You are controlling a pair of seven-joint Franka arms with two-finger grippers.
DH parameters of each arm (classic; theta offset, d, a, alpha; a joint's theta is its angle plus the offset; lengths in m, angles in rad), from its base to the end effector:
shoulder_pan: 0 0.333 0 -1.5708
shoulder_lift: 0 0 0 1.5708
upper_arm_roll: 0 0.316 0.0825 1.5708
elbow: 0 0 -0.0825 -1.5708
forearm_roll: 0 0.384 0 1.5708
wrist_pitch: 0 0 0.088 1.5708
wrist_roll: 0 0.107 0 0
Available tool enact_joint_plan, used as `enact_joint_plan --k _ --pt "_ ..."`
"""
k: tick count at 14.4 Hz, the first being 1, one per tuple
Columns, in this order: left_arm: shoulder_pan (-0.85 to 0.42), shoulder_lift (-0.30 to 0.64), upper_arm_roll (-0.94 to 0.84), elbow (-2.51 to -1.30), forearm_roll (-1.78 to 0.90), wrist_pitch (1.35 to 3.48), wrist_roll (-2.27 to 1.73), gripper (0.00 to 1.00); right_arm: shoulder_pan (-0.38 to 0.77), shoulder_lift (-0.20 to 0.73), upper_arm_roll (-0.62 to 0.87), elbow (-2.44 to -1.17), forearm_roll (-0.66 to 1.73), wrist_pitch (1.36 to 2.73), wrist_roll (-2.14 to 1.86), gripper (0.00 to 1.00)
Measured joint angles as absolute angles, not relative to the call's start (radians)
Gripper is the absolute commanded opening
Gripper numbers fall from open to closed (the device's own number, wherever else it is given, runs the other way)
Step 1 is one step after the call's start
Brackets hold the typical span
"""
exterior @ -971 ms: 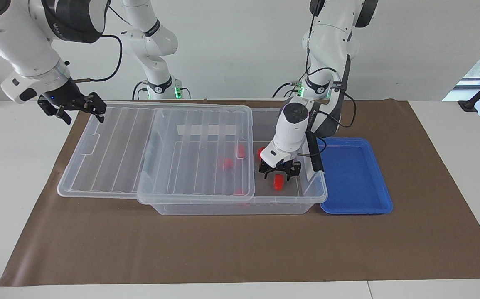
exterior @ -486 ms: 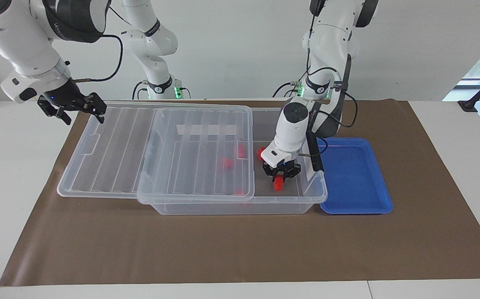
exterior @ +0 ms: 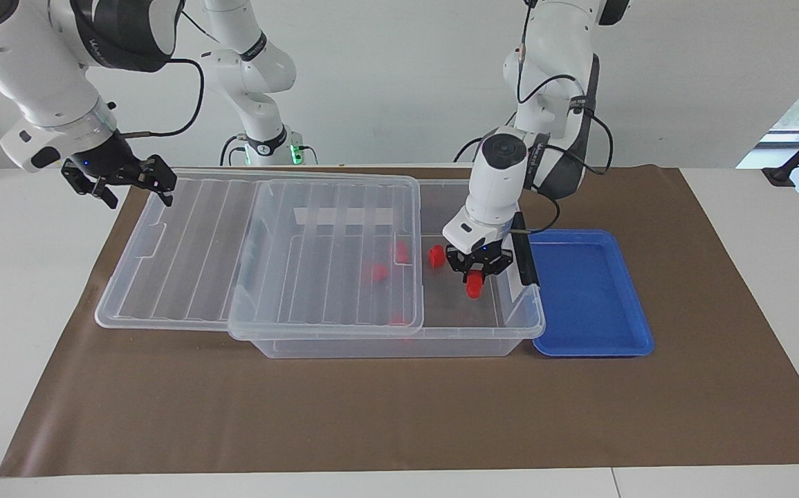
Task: Place red block in blue tray from box
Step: 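Grasp the red block with the left gripper and lift it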
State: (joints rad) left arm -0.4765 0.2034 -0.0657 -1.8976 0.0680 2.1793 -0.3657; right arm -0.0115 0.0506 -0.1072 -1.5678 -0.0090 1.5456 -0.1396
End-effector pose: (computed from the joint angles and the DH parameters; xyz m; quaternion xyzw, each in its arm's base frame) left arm 0.5279 -0.3130 0.4033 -0.9934 0.1053 -0.0451 0.0025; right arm 0.5619 -0.0665 0.5956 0.9993 0.0105 -0.0369 0.0025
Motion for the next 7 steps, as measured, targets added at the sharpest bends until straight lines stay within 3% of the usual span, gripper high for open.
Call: enact_joint_plan --k 1,3,4,7 --pt "-0.477 0.175 -0.066 -1.897 0.068 2.151 -0.367 0.0 -0.019 0.05 -0.109 -1.574 -0.01 1.547 -0.14 0.87" --pt "-0.477 0.126 -0.067 -1.897 0.068 2.099 -0.37 0.0 -0.035 0.048 -0.112 -1.586 -0.01 1.585 -0.15 0.12" --pt "-0.477 0.103 -0.066 -1.897 0.068 2.077 -0.373 0.0 -0.042 0.048 -0.114 -1.595 -0.011 1.608 -0.158 0.0" --pt "-0.457 0.04 -0.058 -1.899 0.068 2.036 -0.38 0.0 -0.087 0.039 -0.115 -1.641 -0.012 1.668 -0.218 0.0"
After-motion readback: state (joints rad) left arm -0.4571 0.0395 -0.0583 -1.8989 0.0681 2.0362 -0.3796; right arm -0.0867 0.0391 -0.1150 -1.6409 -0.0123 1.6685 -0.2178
